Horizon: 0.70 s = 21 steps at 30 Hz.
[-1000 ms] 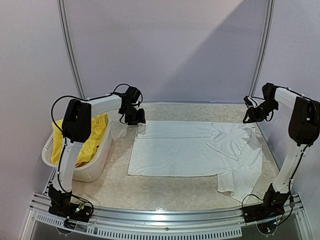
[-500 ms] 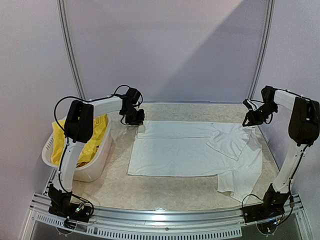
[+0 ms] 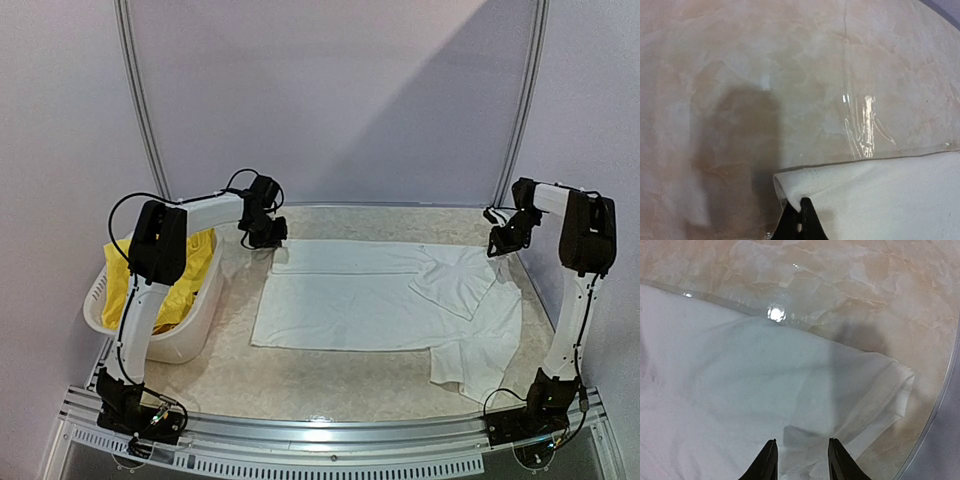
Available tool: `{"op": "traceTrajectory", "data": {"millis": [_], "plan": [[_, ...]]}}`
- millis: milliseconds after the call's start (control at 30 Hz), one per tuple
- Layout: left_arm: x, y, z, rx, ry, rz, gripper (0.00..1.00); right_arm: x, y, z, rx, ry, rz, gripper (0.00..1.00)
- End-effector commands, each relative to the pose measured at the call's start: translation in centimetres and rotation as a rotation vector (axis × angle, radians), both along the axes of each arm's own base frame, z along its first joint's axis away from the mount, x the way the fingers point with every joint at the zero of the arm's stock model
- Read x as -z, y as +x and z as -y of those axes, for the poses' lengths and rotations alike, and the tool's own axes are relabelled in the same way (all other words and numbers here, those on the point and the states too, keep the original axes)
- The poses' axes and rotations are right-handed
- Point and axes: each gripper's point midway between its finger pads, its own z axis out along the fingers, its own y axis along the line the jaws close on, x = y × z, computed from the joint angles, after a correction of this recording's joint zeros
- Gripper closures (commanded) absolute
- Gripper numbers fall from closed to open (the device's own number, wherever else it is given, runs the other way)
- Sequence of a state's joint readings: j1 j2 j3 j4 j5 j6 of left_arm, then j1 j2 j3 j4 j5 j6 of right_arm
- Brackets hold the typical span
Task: Fold and stack the mixed laundry pile
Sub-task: Smooth out the 1/3-folded T-shirt at the center of the board, then pick up the 1/3-folded T-shirt from the center of the board.
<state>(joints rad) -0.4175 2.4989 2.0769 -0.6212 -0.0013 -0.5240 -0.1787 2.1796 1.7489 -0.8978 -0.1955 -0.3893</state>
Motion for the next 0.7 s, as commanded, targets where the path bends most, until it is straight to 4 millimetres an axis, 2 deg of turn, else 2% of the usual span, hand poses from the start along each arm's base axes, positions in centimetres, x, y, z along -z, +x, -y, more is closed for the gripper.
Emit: {"op": "traceTrajectory", "data": {"millis": [0, 200, 300, 433, 567, 667], "plan": [[0.9, 1.8, -3.1, -0.08, 0.052, 0.024, 1.0, 1.7, 1.0, 1.4, 0.02, -0.068, -0.032, 0.66], [0.9, 3.0, -3.7, -0.099, 0.064, 0.038, 1.0, 3.5, 2.6, 1.6, -0.004, -0.13, -0.05, 0.68], [1.1, 3.5, -3.8, -0.1, 0.065, 0.038, 1.0, 3.1, 4.4, 1.8, -0.005, -0.158, -0.026, 0.69], [1.0, 4.1, -4.3, -0.105, 0.068, 0.044, 1.0, 3.8, 6.2, 2.5, 0.005, -0.182, -0.017, 0.7], [0.1, 4.4, -4.2, -0.101, 0.061, 0.062, 1.0, 4.0, 7.0, 2.4, 0.011, -0.173, -0.011, 0.71], [-1.4, 4.6, -3.9, -0.092, 0.043, 0.088, 0.94, 3.2, 7.2, 2.0, 0.014, -0.151, 0.004, 0.71]]}}
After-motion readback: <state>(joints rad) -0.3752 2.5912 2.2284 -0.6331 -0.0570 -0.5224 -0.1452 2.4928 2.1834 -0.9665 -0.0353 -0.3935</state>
